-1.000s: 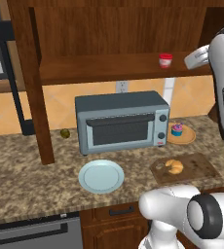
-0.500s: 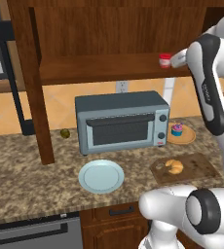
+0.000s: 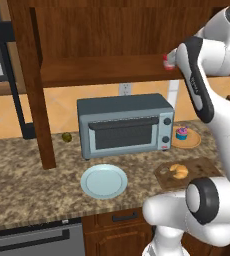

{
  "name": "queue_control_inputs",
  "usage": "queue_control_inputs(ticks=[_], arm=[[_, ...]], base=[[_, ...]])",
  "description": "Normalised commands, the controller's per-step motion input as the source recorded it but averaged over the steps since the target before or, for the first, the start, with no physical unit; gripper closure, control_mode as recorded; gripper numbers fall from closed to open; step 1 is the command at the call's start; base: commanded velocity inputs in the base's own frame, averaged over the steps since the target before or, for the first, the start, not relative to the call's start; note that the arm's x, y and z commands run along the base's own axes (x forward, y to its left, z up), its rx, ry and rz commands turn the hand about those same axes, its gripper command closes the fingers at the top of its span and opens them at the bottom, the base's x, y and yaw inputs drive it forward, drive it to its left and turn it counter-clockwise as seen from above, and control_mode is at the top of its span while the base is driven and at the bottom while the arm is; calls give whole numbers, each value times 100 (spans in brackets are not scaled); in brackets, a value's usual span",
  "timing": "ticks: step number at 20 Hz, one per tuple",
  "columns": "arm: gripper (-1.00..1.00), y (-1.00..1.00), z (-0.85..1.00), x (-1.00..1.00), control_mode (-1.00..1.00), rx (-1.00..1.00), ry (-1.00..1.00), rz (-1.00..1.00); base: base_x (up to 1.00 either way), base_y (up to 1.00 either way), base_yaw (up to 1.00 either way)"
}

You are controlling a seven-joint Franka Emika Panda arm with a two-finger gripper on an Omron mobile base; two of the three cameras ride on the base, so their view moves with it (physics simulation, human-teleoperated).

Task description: From the different types of pastries on the counter, select a croissant and place it on the cutting board. Then retrieve a jar of jam from the cabinet and place it alongside the croissant on the cutting board.

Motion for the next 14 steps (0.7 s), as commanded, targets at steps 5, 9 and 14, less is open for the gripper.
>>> queue_control_inputs(ticks=[5, 9, 14], arm=[[-100, -6, -22, 50, -100, 0, 0, 0], [-100, 0, -2, 48, -100, 0, 0, 0], [-100, -17, -3, 50, -100, 0, 0, 0]], base=[[0, 0, 0], [0, 0, 0], [0, 0, 0]])
